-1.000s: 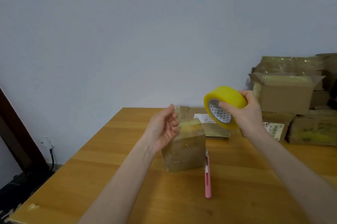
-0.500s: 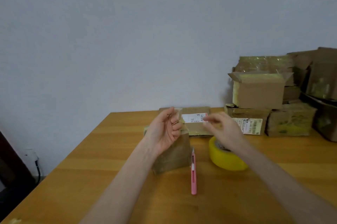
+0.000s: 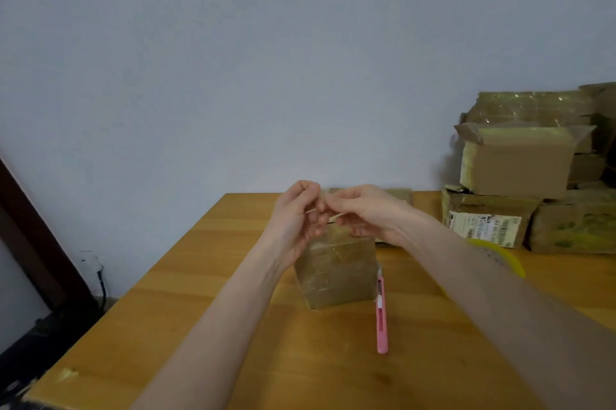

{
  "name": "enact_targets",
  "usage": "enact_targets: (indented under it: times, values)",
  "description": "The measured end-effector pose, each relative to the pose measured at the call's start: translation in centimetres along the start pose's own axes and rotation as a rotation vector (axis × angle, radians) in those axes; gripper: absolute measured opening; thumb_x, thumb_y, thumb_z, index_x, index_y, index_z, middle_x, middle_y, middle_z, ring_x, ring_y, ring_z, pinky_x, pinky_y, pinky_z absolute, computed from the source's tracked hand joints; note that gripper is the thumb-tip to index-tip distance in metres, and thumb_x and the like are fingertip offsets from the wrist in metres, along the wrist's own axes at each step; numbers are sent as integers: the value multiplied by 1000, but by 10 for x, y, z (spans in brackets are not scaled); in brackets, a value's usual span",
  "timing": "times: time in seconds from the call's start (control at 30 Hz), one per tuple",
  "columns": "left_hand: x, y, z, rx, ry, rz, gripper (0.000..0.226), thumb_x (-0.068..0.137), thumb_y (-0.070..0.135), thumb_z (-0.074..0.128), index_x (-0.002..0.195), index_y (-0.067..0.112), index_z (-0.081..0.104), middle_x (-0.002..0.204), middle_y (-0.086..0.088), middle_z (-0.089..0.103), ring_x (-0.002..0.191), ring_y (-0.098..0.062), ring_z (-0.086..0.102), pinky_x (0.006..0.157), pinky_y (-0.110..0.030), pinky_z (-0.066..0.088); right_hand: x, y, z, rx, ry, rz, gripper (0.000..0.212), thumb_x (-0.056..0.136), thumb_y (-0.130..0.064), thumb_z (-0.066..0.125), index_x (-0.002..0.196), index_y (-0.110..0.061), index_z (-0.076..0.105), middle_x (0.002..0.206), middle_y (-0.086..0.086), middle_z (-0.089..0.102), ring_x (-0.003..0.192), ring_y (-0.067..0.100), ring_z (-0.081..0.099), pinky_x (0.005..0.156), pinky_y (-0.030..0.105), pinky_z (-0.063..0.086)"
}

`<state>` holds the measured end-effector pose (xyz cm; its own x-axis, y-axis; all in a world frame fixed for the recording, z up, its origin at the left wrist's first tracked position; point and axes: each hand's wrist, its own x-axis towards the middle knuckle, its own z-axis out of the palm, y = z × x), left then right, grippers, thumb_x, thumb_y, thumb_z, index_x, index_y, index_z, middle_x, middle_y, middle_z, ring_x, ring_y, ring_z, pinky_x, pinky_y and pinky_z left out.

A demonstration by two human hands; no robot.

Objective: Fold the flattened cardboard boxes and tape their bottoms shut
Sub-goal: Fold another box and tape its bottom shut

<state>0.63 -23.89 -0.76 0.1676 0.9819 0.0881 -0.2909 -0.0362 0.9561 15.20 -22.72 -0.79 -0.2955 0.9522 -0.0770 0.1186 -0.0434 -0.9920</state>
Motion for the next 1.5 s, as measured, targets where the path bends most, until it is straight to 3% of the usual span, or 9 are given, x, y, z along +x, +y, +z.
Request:
enact_targets:
  times: [0.23, 0.47, 0.67, 0.9, 1.03, 1.1, 1.17, 1.37, 1.5]
  values:
    - [7, -2, 3, 37, 1, 26, 20, 99, 17, 45, 80, 16, 44, 57, 1, 55, 41, -10, 48, 32, -16, 32, 8, 1, -10, 118, -14, 14, 8, 89, -22, 63, 91, -16, 68, 86, 0, 70, 91, 15, 63, 79, 29, 47]
    - [11, -2, 11, -20, -43, 58, 20, 100, 17, 42, 80, 14, 43, 56, 2, 49, 43, -9, 47, 33, -17, 33, 5, 0, -17, 198, -108, 114, 9, 90, -8, 58, 85, -6, 65, 59, -2, 61, 53, 4, 55, 52, 15, 50]
    - [9, 3, 16, -40, -66, 61, 22, 100, 16, 42, 79, 12, 43, 56, 0, 47, 44, -10, 48, 33, -17, 33, 6, 1, -20, 185, -88, 102, 10, 90, -9, 59, 80, -11, 64, 61, -3, 58, 52, 5, 52, 51, 16, 43]
    - [6, 9, -2, 100, 94, 61, 16, 98, 16, 47, 83, 13, 48, 56, 2, 52, 42, -11, 46, 35, -18, 33, 1, -5, -36, -23, 234, 28, 9, 85, -16, 59, 80, -10, 63, 72, 2, 59, 54, 9, 52, 48, 21, 39]
    - [5, 6, 0, -139, 7, -26, 21, 97, 16, 43, 76, 17, 43, 51, 4, 43, 38, -9, 42, 33, -15, 29, -1, 1, -25, 13, -23, 51, 17, 91, -22, 61, 103, -13, 69, 90, -1, 71, 71, 11, 61, 58, 20, 46]
    - [6, 3, 6, -206, -36, -42, 22, 98, 16, 41, 75, 17, 42, 50, 4, 42, 37, -9, 42, 31, -15, 29, 1, 3, -15, 94, -165, 64, 15, 92, -20, 58, 97, -15, 72, 98, 3, 72, 77, 11, 65, 61, 20, 49]
    - [8, 1, 9, -219, -54, -38, 23, 98, 15, 40, 75, 15, 41, 49, 3, 42, 36, -9, 41, 31, -16, 29, 3, 3, -13, 120, -180, 53, 17, 91, -16, 59, 86, -15, 75, 92, 4, 72, 73, 8, 64, 59, 16, 50]
    - [8, -1, 14, -172, -58, -38, 23, 98, 15, 41, 75, 15, 41, 48, 4, 41, 35, -8, 41, 29, -15, 29, 2, 3, -16, 141, -90, 68, 13, 85, -9, 65, 93, 0, 66, 68, 3, 63, 55, 5, 56, 52, 14, 49]
    - [7, 7, 10, 69, 95, 49, 18, 98, 16, 46, 80, 12, 46, 54, 1, 50, 39, -12, 44, 34, -19, 28, 2, -5, -24, 86, 52, 14, 9, 85, -9, 67, 77, -6, 63, 55, 0, 58, 46, 6, 50, 46, 15, 46]
